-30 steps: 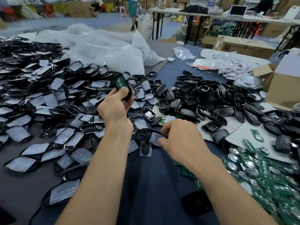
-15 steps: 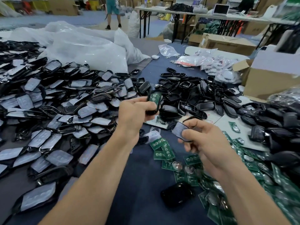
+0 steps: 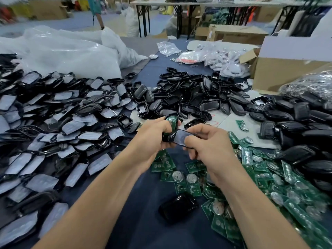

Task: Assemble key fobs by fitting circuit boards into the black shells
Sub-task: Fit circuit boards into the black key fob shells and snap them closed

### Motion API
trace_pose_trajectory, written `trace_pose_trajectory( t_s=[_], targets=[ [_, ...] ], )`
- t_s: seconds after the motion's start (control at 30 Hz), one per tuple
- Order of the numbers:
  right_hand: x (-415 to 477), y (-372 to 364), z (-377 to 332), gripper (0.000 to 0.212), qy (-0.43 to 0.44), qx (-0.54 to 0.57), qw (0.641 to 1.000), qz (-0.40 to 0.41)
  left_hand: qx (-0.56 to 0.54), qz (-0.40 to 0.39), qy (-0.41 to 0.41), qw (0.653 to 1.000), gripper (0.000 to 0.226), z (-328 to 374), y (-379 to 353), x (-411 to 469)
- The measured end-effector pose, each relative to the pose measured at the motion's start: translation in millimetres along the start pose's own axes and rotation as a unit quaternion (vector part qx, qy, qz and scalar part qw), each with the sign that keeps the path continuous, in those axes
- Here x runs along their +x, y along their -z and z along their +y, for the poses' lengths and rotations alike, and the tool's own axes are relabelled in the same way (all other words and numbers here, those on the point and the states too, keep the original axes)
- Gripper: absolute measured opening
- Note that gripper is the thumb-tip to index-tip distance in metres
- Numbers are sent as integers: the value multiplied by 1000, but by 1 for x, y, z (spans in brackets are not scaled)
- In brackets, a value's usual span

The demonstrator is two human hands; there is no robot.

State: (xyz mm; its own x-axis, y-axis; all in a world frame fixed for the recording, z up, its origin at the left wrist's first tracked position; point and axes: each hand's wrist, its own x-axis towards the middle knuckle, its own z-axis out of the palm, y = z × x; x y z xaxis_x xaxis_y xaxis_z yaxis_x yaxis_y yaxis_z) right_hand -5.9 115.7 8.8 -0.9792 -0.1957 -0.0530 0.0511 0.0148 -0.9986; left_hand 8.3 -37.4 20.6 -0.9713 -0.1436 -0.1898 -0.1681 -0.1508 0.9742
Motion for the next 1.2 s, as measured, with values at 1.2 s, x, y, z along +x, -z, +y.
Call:
trace_pose_trajectory(
  t_s=[1.2],
  targets=[
    [2,6,-11,35,-218,352,906,-88,131,-45,-172,975,35,3,0,-7]
  ],
)
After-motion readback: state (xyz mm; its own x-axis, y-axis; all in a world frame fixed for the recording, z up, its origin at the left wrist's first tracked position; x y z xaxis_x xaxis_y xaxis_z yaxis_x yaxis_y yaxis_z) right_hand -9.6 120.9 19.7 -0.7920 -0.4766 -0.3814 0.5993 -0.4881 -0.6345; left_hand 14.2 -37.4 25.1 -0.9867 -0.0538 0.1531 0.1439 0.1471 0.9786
